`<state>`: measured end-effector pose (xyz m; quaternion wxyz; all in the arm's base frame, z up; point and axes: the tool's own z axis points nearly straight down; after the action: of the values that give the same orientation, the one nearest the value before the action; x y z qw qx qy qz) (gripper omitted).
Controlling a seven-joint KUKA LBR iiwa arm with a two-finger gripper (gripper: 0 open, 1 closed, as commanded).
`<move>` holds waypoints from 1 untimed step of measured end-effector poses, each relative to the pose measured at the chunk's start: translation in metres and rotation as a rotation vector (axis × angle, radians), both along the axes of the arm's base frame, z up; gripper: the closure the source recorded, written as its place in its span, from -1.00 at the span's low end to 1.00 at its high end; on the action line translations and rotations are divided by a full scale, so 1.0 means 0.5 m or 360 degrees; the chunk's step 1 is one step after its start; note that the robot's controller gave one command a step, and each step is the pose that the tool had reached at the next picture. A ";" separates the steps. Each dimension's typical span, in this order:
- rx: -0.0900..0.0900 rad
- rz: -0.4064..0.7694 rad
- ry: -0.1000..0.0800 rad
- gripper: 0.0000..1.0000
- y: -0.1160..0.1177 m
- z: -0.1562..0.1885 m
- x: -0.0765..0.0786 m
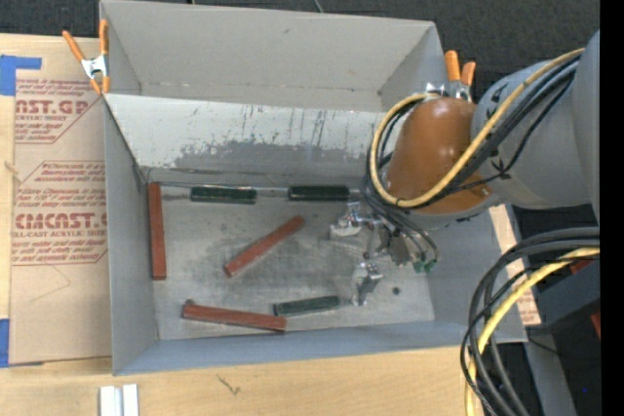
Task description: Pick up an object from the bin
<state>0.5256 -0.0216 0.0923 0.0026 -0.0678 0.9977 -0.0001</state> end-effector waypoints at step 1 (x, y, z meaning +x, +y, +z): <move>0.0001 0.0022 0.0016 -1.00 0.077 0.018 -0.058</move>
Offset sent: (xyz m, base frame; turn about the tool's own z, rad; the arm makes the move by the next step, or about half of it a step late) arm -0.0340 0.0306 -0.0223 -0.1655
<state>0.4965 0.0170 0.1013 -0.0025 -0.0748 0.9972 0.0005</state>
